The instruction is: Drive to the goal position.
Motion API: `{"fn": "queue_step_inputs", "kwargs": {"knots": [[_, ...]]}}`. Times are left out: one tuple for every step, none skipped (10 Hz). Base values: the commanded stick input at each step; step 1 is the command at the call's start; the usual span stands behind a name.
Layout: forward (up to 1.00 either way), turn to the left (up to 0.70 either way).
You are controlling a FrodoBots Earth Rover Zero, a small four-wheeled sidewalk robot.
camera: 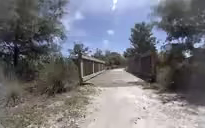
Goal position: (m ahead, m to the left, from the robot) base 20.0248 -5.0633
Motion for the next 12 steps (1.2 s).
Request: {"fn": "queue_step_inputs", "kwargs": {"knots": [[0.68, 0.00], [0.68, 0.00], [0.68, 0.00], [0.68, 0.00], [0.68, 0.00], [0.68, 0.00], [0.68, -0.16], [0.68, -0.34], [0.68, -0.18], [0.68, 0.00], [0.68, 0.00], [0.68, 0.00]]}}
